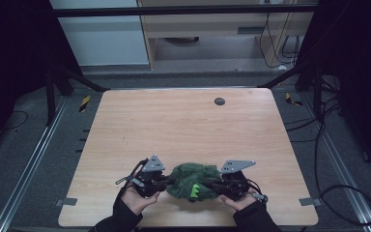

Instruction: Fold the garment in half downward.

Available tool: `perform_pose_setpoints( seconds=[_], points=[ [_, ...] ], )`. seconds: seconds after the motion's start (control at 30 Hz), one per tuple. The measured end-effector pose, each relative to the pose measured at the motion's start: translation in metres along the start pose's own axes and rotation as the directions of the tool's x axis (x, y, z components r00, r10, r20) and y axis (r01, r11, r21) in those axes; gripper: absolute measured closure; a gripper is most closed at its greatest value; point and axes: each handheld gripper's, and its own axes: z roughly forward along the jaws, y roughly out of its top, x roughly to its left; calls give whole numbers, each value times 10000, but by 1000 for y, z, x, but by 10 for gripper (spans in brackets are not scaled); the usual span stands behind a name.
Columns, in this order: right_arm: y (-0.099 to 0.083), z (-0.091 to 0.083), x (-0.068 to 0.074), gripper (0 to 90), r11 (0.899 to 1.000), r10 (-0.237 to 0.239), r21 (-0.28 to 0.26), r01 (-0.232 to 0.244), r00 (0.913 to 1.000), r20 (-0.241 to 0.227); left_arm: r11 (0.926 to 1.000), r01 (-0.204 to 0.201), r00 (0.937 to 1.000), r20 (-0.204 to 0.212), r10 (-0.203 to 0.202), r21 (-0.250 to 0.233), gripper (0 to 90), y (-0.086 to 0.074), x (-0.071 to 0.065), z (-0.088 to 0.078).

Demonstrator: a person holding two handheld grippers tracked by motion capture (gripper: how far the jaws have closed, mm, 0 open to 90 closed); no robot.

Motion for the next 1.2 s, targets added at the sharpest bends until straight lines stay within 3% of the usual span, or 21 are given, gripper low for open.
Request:
perform_pose_setpoints(
  seconds=[0.1,0.27,0.4,0.5,0.67,0.77,0.87,0.97,1.03,1.07,1.2],
  points=[
    [-3,-2,1,898,10000,-43,16,43,10000,-49,10000,-62,9999,121,62,70,897,-2,-5,3],
    [-11,-6,1,897,9999,78,141,-78,10000,-11,9977,-296,9982,542,263,602,897,-13,-16,12],
    [-16,-7,2,896,9997,116,234,-116,9999,-10,9963,-274,9961,854,204,814,897,-19,-21,18],
    [-20,-7,2,894,9993,116,356,-117,9999,38,9935,-470,9954,876,380,1035,897,-23,-24,23],
    [-25,-6,-2,888,9985,142,533,-153,9997,212,9929,-313,9974,685,235,1149,896,-24,-18,27],
    [-27,-6,-3,887,9983,169,553,-184,9995,282,9958,-146,9982,585,93,904,893,-23,-14,22],
    [-27,-6,-4,891,9980,225,589,-243,9993,314,9995,93,9995,308,-103,309,884,-17,-7,11],
    [-25,-7,-3,893,9986,143,514,-161,9993,352,9997,41,10000,81,-43,245,882,-15,-4,9],
    [-23,-8,-3,894,9992,115,379,-131,9991,419,9996,-79,9992,-384,90,274,884,-14,1,12],
    [-23,-7,-3,896,9992,105,382,-122,9990,444,9987,93,9991,-426,-72,493,888,-15,6,19],
    [-28,-4,-7,897,9971,108,742,-150,9984,564,9954,97,9993,-379,-61,951,892,-20,9,29]
  ],
)
